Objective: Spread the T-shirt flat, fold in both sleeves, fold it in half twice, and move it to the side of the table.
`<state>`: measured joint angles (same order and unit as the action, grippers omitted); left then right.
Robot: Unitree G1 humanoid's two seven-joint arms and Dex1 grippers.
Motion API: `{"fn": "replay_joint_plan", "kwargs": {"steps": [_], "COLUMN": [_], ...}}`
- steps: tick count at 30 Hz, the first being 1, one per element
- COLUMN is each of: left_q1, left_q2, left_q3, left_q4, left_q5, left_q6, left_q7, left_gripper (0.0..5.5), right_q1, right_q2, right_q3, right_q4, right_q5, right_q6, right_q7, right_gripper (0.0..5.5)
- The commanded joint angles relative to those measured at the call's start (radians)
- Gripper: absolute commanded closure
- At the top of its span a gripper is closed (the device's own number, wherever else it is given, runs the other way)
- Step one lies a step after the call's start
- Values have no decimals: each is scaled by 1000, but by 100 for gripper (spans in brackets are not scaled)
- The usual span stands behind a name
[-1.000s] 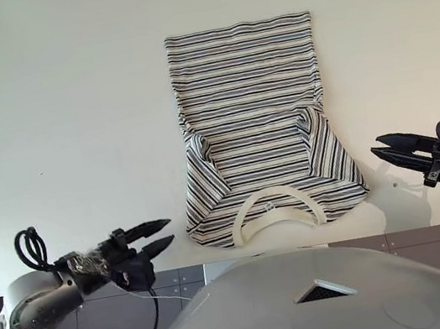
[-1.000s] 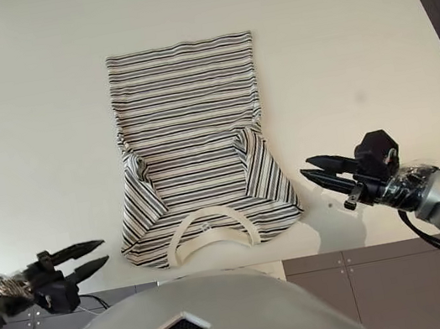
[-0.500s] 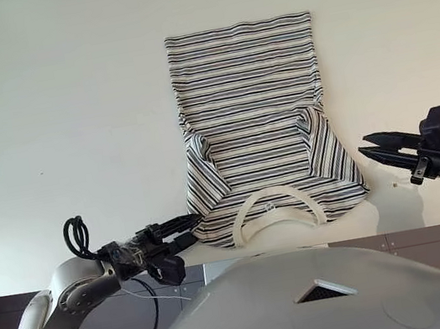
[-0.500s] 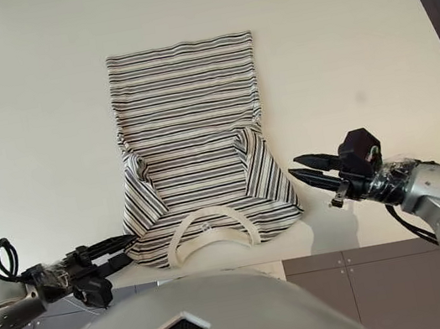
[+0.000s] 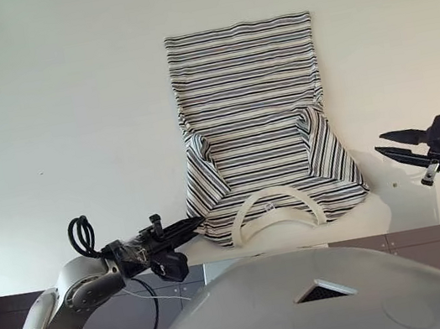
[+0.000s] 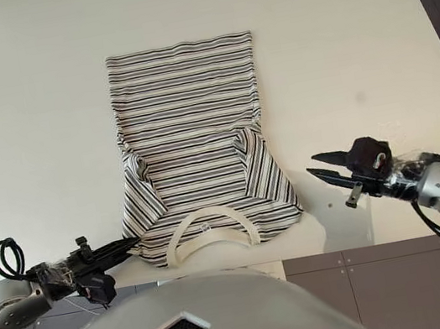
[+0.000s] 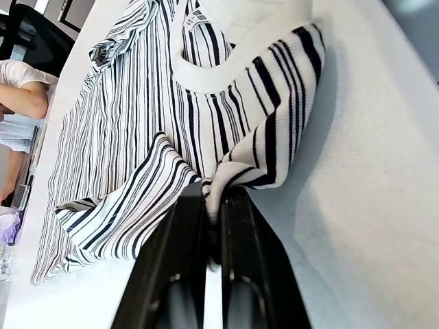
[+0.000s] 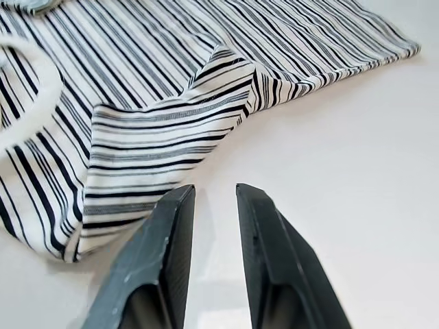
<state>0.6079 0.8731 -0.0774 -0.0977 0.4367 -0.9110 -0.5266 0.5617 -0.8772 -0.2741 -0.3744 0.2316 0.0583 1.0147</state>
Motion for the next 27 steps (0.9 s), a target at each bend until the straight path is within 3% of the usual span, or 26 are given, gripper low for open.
{"fn": "replay_joint_plan", "kwargs": {"steps": [1,4,9,17,27], "left_q1": [60,55,48,36,21], "left_q2": [6,7,22,42,57], "left_q3": [-25,-29,-37,-66,-81], "left_q4": [34,27,31,10,-33], "left_q5": [66,62,57,35,10], "left_q6": [68,75,79,119,168], "left_q7": [-7,-7,-7,-38,-56], "left_gripper": [540,540,540,540,540], "right_q1": [28,9,49,26,-8], "right_q2": [-107,-124,-100,13,-15], "right_q3": [17,39,101,193,253], "right_q4": [211,300,330,287,302], "right_q5": [-205,-268,-367,-504,-569], "right_q6": [-565,-747,-901,-867,-847], "right_q7": [87,69,1,-189,-277], "right_gripper": [396,346,340,340,340]}}
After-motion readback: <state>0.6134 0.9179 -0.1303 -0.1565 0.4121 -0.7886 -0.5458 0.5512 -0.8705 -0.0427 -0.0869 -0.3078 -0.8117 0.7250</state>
